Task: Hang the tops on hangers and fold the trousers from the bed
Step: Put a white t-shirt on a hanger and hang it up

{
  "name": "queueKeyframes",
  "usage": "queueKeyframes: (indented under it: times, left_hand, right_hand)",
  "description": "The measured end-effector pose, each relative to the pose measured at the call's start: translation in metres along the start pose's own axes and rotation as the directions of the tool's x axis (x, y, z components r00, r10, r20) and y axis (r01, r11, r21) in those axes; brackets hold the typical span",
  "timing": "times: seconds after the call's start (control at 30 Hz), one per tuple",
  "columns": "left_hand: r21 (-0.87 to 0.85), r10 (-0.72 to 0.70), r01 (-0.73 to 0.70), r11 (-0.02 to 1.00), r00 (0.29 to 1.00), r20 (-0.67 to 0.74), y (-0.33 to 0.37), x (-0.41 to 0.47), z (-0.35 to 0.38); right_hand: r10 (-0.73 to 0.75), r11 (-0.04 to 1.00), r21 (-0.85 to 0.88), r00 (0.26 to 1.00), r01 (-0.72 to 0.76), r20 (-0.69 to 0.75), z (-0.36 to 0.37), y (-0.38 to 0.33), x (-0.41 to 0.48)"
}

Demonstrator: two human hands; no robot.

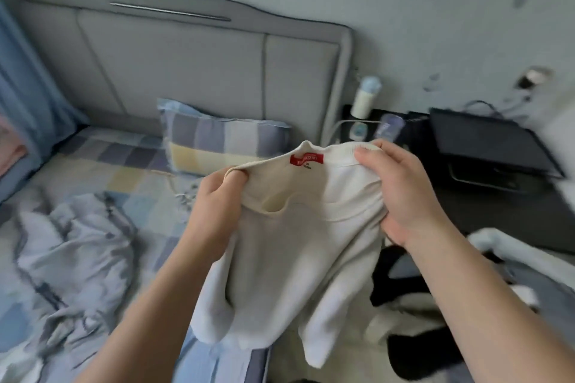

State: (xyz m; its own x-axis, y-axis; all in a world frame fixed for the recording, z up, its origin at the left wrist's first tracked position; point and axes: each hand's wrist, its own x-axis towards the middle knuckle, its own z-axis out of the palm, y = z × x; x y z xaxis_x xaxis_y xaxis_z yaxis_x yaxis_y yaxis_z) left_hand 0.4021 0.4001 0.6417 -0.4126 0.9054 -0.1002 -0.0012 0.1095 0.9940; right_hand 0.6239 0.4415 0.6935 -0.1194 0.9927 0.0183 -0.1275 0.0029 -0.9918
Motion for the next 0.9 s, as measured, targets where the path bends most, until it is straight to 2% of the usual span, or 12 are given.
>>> queueKeyframes:
  times: [0.1, 0.17, 0.27, 0.37, 0.47, 0.53, 0.67, 0.9]
  left_hand:
    - [0.002, 0.012, -0.013, 1.000, 0.986, 0.167, 0.003, -0.026, 0.052]
    - [-0.006, 0.019, -0.018, 1.000, 0.947, 0.320, 0.005, -0.047, 0.090]
    - [-0.006, 0.008, -0.005, 1.000, 0.845, 0.535, 0.008, -0.081, 0.147]
    - [-0.016, 0.010, 0.000, 1.000, 0.741, 0.671, 0.010, -0.125, 0.204]
    - [0.001, -0.006, 0.008, 1.000, 0.645, 0.764, 0.012, -0.186, 0.264]
    - [0.014, -0.013, 0.004, 1.000, 0.618, 0.786, 0.016, -0.215, 0.291]
    - [-0.072, 0.107, -0.090, 0.993, 0.488, 0.866, 0.041, -0.288, 0.372]
    - [-0.202, 0.230, -0.115, 0.973, 0.369, 0.900, 0.111, -0.376, 0.493]
  right_hand:
    - [0.008, 1.000, -0.025, 0.992, -0.011, -0.122, -0.053, -0.008, -0.040]
    - [-0.001, 0.999, -0.045, 0.979, -0.009, -0.202, -0.090, -0.017, -0.069]
    - [-0.022, 0.998, -0.065, 0.942, 0.001, -0.336, -0.144, -0.029, -0.118]
    - [-0.021, 0.999, -0.051, 0.872, -0.005, -0.490, -0.199, -0.041, -0.169]
    - [-0.039, 0.998, -0.069, 0.771, -0.006, -0.636, -0.258, -0.056, -0.226]
    - [-0.060, 0.996, -0.087, 0.733, 0.000, -0.677, -0.283, -0.066, -0.252]
    - [-0.154, 0.987, -0.152, 0.602, 0.055, -0.784, -0.361, -0.096, -0.321]
    - [-0.338, 0.933, -0.357, 0.469, 0.053, -0.816, -0.457, -0.171, -0.388]
